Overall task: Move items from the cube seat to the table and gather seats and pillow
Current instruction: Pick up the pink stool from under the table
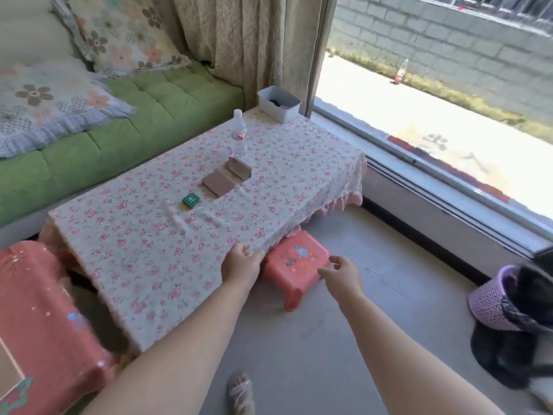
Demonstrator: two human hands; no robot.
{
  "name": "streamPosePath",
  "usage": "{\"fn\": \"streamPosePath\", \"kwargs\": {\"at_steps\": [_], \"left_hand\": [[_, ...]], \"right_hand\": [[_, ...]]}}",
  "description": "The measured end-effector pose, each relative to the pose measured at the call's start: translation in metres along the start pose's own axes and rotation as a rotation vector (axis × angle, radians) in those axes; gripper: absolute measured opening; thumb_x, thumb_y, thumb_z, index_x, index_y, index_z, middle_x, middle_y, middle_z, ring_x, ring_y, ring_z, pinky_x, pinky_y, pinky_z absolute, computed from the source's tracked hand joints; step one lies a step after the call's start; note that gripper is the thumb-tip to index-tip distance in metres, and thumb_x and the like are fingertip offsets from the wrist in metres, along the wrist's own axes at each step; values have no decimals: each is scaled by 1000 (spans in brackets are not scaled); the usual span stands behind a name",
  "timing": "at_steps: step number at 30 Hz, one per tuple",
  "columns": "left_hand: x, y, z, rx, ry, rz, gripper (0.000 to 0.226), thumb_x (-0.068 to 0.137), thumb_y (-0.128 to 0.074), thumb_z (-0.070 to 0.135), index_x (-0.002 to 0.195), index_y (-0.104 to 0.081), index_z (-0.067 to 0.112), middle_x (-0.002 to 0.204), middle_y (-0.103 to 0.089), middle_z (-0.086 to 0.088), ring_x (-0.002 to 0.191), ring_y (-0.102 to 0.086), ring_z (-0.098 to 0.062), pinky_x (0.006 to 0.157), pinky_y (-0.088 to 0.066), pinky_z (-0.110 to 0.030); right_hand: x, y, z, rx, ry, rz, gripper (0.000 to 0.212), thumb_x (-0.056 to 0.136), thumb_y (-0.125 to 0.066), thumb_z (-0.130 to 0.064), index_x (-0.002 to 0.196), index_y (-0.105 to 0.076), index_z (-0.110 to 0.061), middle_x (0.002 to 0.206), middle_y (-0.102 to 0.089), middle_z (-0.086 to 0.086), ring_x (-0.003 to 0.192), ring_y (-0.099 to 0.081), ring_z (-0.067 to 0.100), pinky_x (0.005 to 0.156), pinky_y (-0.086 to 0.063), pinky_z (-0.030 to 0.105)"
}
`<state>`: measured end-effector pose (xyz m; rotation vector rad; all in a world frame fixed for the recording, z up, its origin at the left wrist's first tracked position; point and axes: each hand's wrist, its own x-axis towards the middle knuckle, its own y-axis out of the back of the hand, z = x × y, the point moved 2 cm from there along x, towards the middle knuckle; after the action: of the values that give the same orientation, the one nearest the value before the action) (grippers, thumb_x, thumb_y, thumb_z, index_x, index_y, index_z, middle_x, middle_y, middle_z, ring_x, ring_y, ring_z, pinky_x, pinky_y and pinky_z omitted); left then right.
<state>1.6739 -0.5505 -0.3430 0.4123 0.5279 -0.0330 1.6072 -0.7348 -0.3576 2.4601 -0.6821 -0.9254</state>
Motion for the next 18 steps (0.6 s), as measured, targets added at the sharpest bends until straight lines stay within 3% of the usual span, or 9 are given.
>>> {"fn": "streamPosePath", "kwargs": {"at_steps": [9, 13, 18], "left_hand": [[73, -69, 45, 20, 30, 0, 48, 86, -59, 21, 132, -50, 10, 135, -55, -8, 120, -53, -26, 101, -44, -35], [112, -102, 72, 31, 55, -28, 50, 86, -58, 19, 134, -48, 9, 136, -54, -8, 121, -53, -25, 89, -39, -27], [162, -125, 116, 21, 86, 20, 46, 87, -57, 18, 132, -50, 8, 137, -53, -9, 120, -54, -27, 99, -45, -35]], "right_hand": [[104, 25, -16, 34, -65, -25, 48, 85, -59, -13, 132, -49, -11, 137, -46, 14, 119, -51, 26, 88, -40, 30], [154, 35, -32, -3, -107, -52, 49, 84, -60, -13, 132, -49, -12, 136, -46, 13, 118, -52, 27, 94, -43, 36], [218, 51, -67, -15, -92, -72, 50, 85, -60, -14, 134, -48, -13, 139, -45, 12, 122, -50, 25, 97, -42, 35]]}}
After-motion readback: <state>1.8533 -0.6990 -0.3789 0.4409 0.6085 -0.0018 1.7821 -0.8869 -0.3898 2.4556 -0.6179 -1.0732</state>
